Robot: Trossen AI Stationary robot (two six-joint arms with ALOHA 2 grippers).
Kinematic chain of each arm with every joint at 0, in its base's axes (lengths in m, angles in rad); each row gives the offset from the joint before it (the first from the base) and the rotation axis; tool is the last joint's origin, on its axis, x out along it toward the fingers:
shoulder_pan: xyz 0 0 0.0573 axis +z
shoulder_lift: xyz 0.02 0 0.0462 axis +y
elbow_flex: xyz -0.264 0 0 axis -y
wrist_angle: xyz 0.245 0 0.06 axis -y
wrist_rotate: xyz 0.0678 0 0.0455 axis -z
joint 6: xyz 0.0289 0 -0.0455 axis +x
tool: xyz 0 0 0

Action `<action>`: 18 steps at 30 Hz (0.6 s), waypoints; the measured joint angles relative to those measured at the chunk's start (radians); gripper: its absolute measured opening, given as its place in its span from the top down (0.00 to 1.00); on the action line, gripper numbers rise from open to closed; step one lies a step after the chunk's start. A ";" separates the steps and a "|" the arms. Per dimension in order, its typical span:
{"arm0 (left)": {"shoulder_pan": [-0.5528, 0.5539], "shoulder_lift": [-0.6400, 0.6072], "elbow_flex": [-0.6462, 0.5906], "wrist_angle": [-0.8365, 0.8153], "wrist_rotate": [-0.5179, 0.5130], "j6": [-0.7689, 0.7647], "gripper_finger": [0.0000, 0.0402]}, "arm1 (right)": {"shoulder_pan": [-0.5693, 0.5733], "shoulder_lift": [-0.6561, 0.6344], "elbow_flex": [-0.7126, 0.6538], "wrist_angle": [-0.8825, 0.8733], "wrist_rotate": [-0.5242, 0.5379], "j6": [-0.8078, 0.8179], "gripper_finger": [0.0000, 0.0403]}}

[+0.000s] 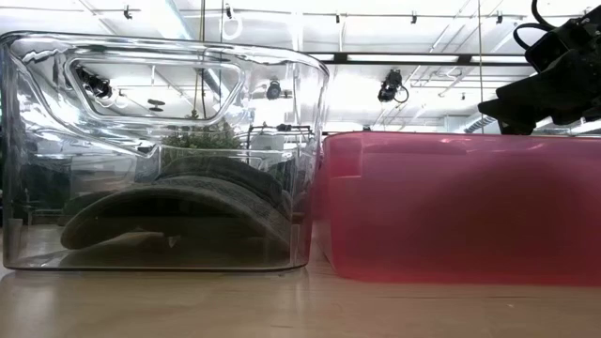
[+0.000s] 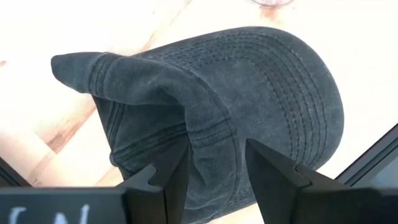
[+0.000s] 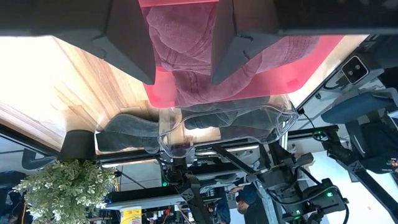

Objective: Pick & Place hat
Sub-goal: Put the bottom black cap into the transparent bin

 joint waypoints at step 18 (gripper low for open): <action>0.061 -0.004 -0.147 0.177 0.125 0.045 0.62 | 0.000 0.000 0.000 0.000 0.000 0.000 0.60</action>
